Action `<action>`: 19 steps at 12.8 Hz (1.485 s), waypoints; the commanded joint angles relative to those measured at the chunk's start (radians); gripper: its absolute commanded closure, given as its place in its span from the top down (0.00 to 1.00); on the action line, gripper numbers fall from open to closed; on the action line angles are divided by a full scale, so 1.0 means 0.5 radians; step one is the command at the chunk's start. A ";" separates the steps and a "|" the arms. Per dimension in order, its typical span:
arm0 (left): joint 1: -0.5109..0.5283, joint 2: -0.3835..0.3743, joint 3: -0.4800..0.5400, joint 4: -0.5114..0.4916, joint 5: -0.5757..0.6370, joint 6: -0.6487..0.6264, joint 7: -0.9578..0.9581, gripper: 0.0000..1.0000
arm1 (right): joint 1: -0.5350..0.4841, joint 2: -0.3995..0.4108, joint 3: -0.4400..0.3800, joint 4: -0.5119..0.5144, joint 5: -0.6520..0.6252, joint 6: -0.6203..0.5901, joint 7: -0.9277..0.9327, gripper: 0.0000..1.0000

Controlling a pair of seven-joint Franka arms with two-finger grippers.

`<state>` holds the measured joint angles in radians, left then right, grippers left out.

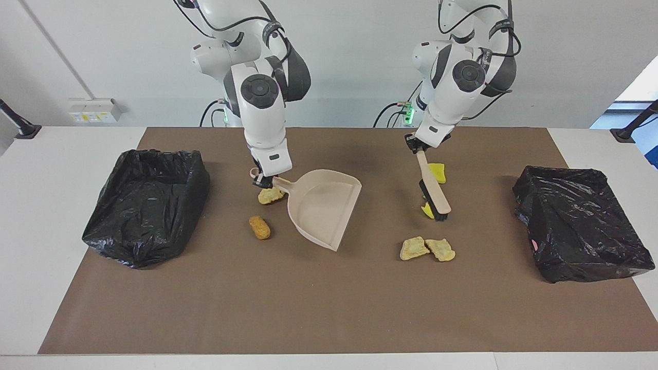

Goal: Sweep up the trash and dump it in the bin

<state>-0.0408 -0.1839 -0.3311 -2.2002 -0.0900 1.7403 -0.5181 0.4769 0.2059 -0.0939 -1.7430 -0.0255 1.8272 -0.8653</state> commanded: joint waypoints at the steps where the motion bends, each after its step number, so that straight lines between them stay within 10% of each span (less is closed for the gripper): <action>1: 0.048 -0.245 -0.007 -0.256 0.109 -0.078 -0.215 0.00 | 0.067 0.054 0.013 -0.039 -0.038 0.104 -0.086 0.00; 5: 0.088 -0.570 -0.007 -0.624 0.109 -0.078 -0.509 0.00 | 0.294 0.192 0.013 -0.042 -0.029 0.119 0.395 0.00; 10: 0.005 -0.608 -0.019 -0.815 0.076 -0.075 -1.019 0.00 | 0.393 0.214 0.013 -0.140 -0.032 0.058 0.681 0.00; 19: -0.093 -0.019 -0.022 -0.552 -0.188 0.514 -0.952 0.00 | 0.436 0.208 0.028 -0.137 -0.032 0.036 0.859 0.00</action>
<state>-0.0773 -0.2952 -0.3523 -2.5575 -0.1796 1.9654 -1.0184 0.6791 0.3331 -0.0841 -1.7879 -0.0271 1.8622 -0.4879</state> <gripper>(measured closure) 0.727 0.687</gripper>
